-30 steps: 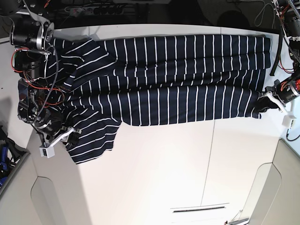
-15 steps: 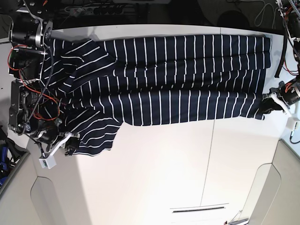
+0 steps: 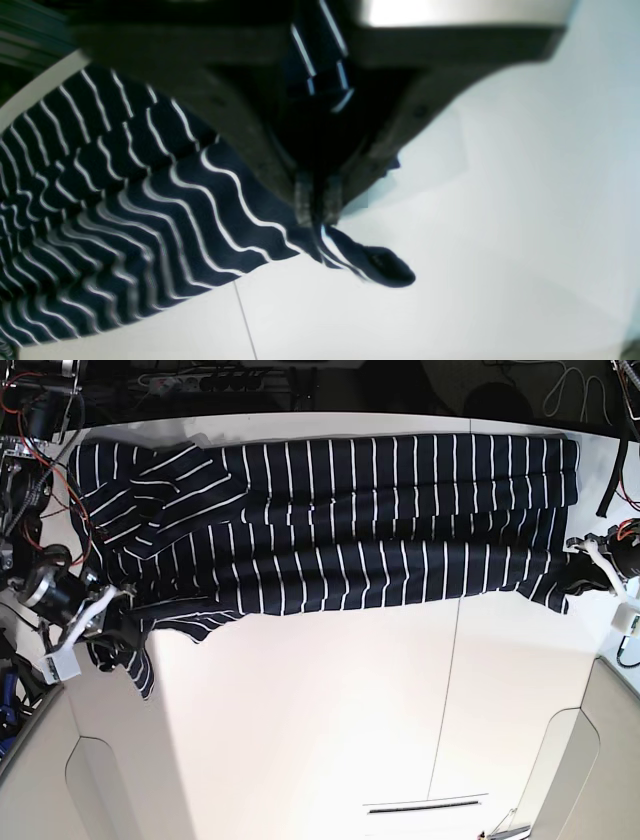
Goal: Fold the T-shirt properly
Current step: 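Lay the hem onto the folded strip and release both grippers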
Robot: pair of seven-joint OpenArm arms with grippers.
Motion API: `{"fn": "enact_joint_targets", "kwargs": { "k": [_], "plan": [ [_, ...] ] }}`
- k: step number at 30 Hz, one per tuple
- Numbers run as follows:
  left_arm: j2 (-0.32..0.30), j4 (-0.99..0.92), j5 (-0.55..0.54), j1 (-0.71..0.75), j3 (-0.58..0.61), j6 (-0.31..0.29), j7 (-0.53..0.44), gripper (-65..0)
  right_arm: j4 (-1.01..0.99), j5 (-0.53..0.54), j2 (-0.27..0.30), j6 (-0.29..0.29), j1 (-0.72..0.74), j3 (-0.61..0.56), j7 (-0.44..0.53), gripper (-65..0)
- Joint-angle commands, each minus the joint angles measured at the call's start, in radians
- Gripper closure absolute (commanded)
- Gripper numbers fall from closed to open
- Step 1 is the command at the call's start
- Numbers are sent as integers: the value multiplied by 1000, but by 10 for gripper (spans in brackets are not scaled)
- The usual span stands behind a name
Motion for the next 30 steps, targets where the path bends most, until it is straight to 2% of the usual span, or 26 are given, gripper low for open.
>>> {"fn": "enact_joint_targets", "kwargs": {
  "k": [1, 7, 13, 25, 30],
  "plan": [
    [-26, 23, -13, 0, -25, -6, 0, 0, 40, 38, 16, 4, -3, 30, 18, 0],
    [-25, 35, -14, 35, -114, -6, 28, 0, 158, 111, 16, 8, -126, 130, -15, 0],
    [-25, 37, -18, 71, -129, -6, 55, 0, 276, 123, 4, 8, -242, 179, -24, 0],
    [-26, 37, -19, 87, -129, -6, 63, 0, 455, 119, -100, 8, -459, 187, -24, 0],
    [-25, 37, -20, 87, -129, -6, 84, 0, 455, 93, -105, 8, -499, 188, -24, 0]
  ]
}}
